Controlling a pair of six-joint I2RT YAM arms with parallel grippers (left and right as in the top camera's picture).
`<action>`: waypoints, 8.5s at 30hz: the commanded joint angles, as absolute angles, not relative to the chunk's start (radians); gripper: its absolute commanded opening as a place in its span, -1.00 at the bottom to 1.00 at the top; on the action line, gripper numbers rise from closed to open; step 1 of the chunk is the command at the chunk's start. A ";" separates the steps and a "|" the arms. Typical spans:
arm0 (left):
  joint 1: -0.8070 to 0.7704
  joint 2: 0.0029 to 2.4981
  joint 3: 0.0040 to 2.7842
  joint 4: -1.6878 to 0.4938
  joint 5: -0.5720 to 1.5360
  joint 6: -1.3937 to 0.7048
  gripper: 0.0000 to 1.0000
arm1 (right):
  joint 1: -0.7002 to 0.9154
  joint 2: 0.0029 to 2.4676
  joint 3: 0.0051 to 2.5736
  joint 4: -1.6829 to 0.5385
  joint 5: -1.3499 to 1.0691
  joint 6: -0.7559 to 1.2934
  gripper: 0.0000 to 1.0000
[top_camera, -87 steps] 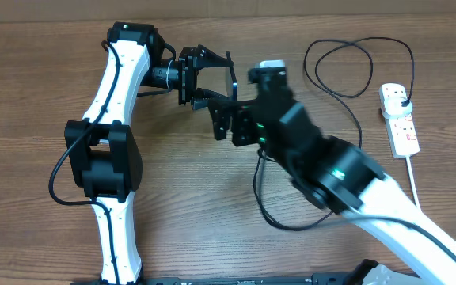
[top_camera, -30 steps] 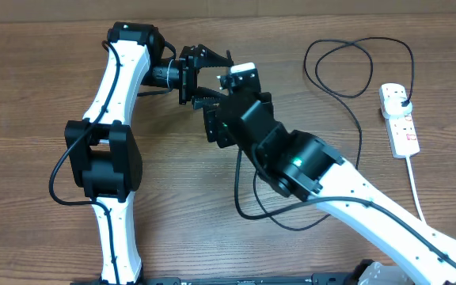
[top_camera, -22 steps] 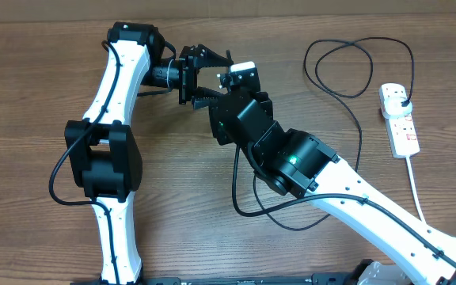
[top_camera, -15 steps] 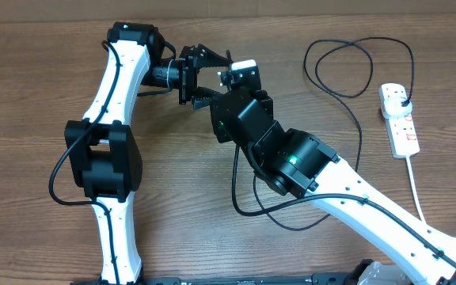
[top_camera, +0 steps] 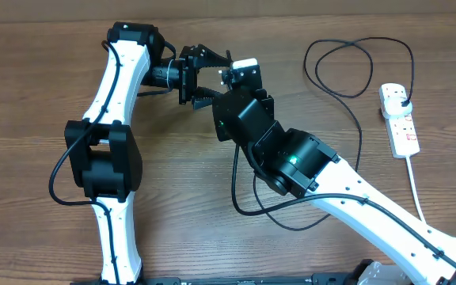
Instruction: Plug charger to phone and switch on socket
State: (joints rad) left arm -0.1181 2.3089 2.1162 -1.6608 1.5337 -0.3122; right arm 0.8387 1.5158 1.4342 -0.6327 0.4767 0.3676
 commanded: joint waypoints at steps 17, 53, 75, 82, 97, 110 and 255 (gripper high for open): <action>-0.126 2.292 2.143 -1.664 1.581 -0.315 0.36 | 0.788 1.535 1.448 -0.629 0.372 0.385 0.03; -0.126 2.292 2.143 -1.558 1.552 -0.390 0.36 | 0.797 1.551 1.456 -0.633 0.402 0.366 -0.25; -0.126 2.292 2.143 -1.528 1.570 -0.409 0.37 | 0.797 1.551 1.456 -0.633 0.403 0.396 -0.65; -0.126 2.292 2.143 -1.528 1.580 -0.409 0.37 | 0.797 1.551 1.456 -0.634 0.403 0.396 -0.79; -0.126 2.292 2.143 -1.528 1.580 -0.410 0.63 | 0.796 1.551 1.456 -0.633 0.474 0.558 -0.93; -0.126 2.292 2.143 -1.483 1.579 -0.447 1.00 | 0.796 1.495 1.456 -0.578 0.627 1.335 -0.93; -0.111 2.292 2.142 -1.135 1.297 -0.715 -0.92 | 0.725 1.386 1.454 -0.623 0.521 1.285 1.00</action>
State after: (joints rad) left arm -0.1413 2.3089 2.1204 -1.1690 1.3975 -0.8070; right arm 0.7734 1.5185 1.4342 -0.5804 0.5358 1.5929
